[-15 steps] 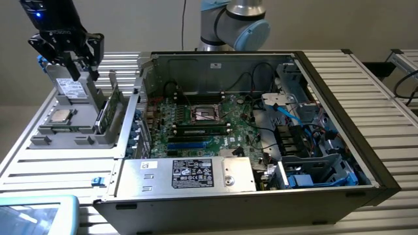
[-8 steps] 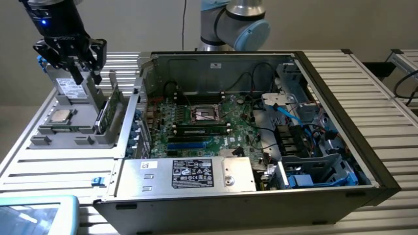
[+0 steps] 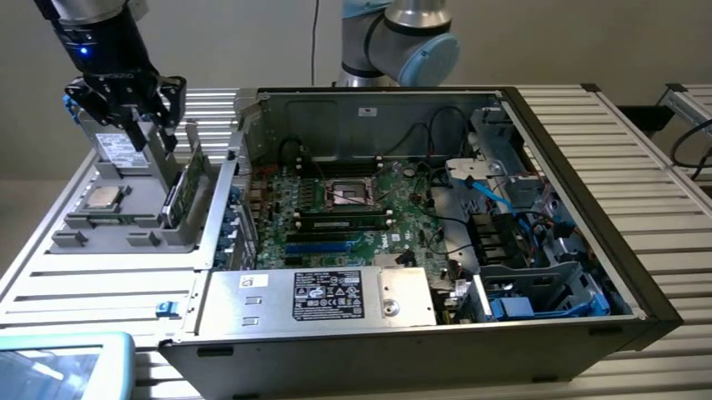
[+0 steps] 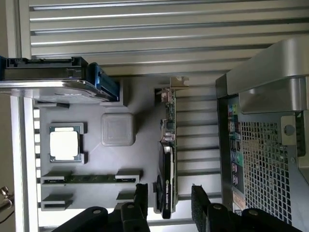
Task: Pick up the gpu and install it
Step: 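Pick up the gpu and move the gpu toward the slot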
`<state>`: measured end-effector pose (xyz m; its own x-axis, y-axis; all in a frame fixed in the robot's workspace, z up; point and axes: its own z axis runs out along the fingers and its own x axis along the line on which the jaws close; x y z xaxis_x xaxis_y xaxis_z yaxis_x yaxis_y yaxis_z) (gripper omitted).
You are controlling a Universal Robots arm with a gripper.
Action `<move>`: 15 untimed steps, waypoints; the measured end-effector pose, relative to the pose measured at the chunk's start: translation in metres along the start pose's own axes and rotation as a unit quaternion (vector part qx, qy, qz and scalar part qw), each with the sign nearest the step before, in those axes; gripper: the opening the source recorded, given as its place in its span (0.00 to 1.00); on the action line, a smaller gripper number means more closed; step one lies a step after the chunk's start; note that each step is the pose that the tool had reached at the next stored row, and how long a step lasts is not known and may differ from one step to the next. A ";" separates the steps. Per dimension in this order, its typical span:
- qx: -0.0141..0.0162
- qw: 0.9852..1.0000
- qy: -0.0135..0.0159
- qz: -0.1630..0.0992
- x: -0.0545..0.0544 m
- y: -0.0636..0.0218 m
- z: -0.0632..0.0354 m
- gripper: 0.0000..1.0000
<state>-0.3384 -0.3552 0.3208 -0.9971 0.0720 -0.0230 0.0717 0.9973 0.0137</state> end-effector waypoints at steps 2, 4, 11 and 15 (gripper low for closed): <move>0.000 1.000 0.000 0.000 0.000 0.0008 0.0036 0.49; 0.000 1.000 0.000 0.000 0.000 0.0017 0.0073 0.49; 0.000 1.000 0.000 0.000 0.000 0.0059 0.0201 0.49; 0.000 1.000 0.000 0.000 -0.004 0.0086 0.0276 0.49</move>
<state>-0.3330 -0.3466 0.2934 -0.9971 0.0719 -0.0230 0.0716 0.9973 0.0138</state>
